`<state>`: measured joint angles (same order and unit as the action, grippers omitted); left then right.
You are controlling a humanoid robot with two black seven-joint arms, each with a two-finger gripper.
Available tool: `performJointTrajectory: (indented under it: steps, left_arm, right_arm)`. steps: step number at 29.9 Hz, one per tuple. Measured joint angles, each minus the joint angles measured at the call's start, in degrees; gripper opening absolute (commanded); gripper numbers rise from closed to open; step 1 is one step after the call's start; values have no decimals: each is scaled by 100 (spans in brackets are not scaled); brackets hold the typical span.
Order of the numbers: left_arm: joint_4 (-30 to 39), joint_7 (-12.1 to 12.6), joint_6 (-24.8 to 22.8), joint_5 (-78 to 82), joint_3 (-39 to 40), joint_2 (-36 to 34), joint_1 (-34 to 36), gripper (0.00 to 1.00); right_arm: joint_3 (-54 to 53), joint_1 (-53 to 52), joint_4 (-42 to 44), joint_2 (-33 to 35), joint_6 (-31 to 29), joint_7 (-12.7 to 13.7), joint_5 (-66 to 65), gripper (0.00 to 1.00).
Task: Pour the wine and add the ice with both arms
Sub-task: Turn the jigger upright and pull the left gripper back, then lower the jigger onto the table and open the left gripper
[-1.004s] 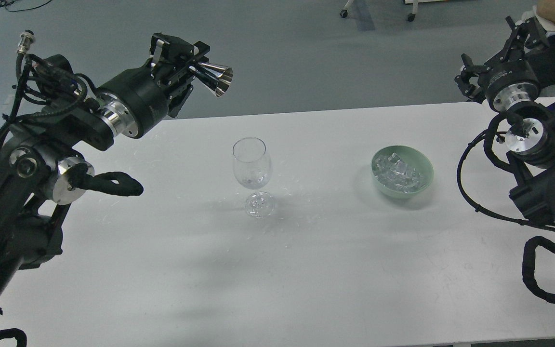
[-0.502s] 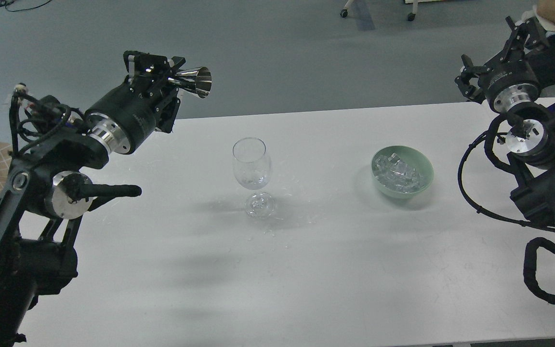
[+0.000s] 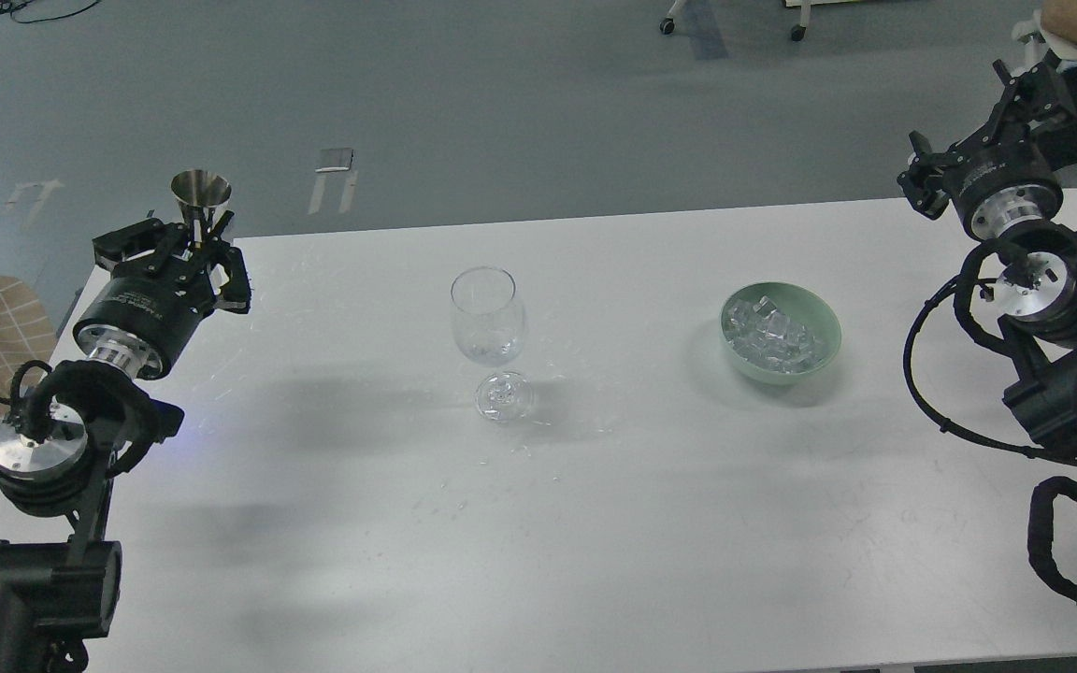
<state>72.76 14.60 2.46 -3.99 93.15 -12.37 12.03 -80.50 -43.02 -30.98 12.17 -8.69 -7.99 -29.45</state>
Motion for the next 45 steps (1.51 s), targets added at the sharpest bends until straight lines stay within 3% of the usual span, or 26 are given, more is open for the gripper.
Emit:
performJointTrajectory:
  steps: [6, 17, 21, 23, 28, 43, 45]
  left_arm:
    - [-1529, -193, -341, -393, 63, 39, 476, 8]
    - [-3631, -579, -838, -947, 31, 76, 1571, 11]
    - [-4162, -606, -1041, -947, -24, 73, 1743, 18]
    - [-4283, -607, -1064, -947, -31, 59, 1814, 21]
    - [-4350, -609, -1069, -947, -38, 42, 1926, 43]
    - [-4396, -616, -997, -910, -69, 42, 2020, 46]
    - [-4396, -605, -998, -897, -69, 27, 2042, 51]
  right_arm:
    - [-1, 123, -11, 73, 0, 0, 0, 100]
    - [-1, 152, -14, 112, 8, 0, -9, 100]
    - [1, 152, -14, 112, 8, 0, -9, 100]
    - [4, 156, -14, 114, 8, -1, -9, 100]
    - [6, 163, -19, 115, -4, -9, -9, 100]
    - [57, 177, -88, 113, -27, -10, -9, 100]
    - [77, 177, -106, 116, -28, -10, -9, 100]
